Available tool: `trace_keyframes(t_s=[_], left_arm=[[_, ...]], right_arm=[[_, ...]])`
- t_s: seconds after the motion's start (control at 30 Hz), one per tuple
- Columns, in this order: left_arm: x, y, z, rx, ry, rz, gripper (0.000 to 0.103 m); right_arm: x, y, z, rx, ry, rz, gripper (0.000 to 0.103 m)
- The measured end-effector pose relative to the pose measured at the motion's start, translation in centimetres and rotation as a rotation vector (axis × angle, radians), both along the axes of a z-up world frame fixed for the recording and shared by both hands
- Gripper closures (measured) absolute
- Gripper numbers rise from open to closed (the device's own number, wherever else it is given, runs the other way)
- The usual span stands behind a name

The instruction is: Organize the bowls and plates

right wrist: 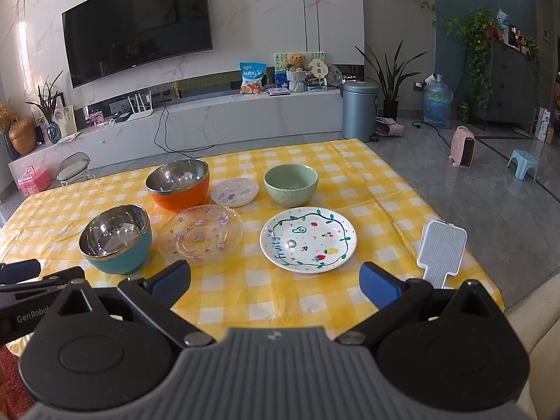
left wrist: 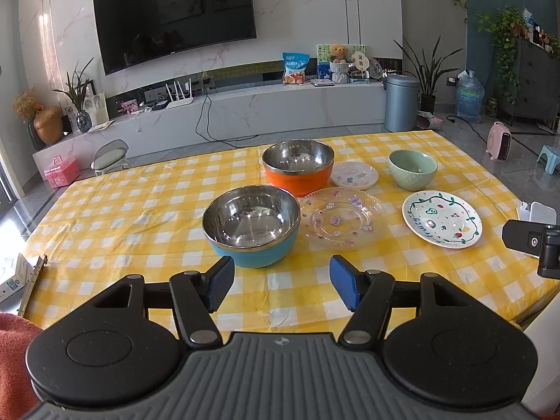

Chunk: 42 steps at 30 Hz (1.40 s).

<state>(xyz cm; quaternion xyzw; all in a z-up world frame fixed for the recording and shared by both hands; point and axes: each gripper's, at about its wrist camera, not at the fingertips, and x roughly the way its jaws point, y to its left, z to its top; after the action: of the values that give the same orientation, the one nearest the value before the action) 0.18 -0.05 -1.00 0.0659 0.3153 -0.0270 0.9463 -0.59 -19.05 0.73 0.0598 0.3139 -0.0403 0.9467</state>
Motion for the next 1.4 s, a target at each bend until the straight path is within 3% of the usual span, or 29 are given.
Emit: trace_keyframes(t_s=[1.2, 1.4], left_arm=[[0.1, -0.1, 0.0, -0.016, 0.012, 0.012, 0.029], [0.8, 1.4, 1.7, -0.099, 0.021, -0.009, 0.030]], right_arm=[[0.3, 1.0, -0.2, -0.022, 0.024, 0.005, 0.003], [0.5, 0.8, 0.0, 0.047, -0.022, 0.009, 0.003]])
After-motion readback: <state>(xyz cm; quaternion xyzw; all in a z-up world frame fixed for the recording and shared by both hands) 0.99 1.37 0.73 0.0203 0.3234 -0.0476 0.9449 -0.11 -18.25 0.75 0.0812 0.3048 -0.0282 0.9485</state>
